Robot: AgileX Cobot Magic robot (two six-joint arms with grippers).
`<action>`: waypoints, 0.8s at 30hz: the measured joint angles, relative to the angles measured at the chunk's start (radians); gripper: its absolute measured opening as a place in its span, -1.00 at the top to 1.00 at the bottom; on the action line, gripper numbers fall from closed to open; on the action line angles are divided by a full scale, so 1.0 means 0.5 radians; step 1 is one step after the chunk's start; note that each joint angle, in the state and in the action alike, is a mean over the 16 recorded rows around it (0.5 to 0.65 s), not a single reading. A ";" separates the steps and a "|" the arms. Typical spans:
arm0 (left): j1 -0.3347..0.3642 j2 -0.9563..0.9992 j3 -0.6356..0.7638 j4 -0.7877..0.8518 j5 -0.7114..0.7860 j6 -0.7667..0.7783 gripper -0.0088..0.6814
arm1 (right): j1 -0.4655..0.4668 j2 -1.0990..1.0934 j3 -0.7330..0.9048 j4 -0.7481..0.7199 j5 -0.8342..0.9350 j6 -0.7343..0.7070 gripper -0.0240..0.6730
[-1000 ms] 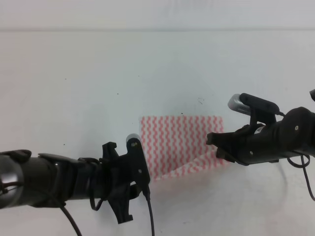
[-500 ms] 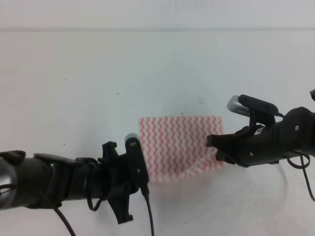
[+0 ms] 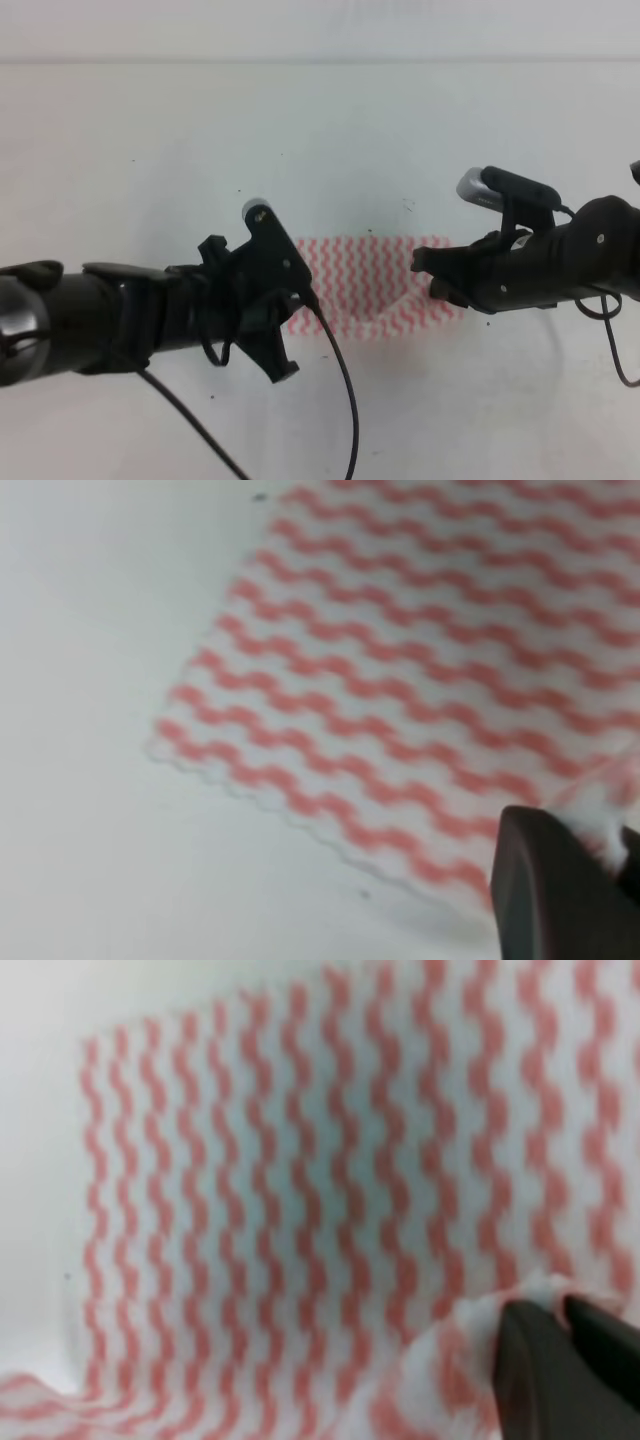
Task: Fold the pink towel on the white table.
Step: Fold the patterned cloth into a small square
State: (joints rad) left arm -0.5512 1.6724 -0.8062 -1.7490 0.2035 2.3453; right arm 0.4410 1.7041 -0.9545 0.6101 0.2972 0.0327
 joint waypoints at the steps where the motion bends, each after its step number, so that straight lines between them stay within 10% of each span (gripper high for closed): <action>1: 0.000 0.010 -0.020 0.000 -0.016 -0.009 0.99 | -0.002 0.000 -0.010 0.000 -0.001 0.000 0.98; 24: 0.031 0.232 -0.256 0.000 -0.230 -0.032 0.99 | -0.058 0.139 -0.244 -0.015 -0.031 -0.005 0.98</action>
State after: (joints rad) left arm -0.5355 1.7883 -0.9344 -1.7490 0.0886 2.3292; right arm 0.4120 1.7736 -1.0766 0.6023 0.2818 0.0300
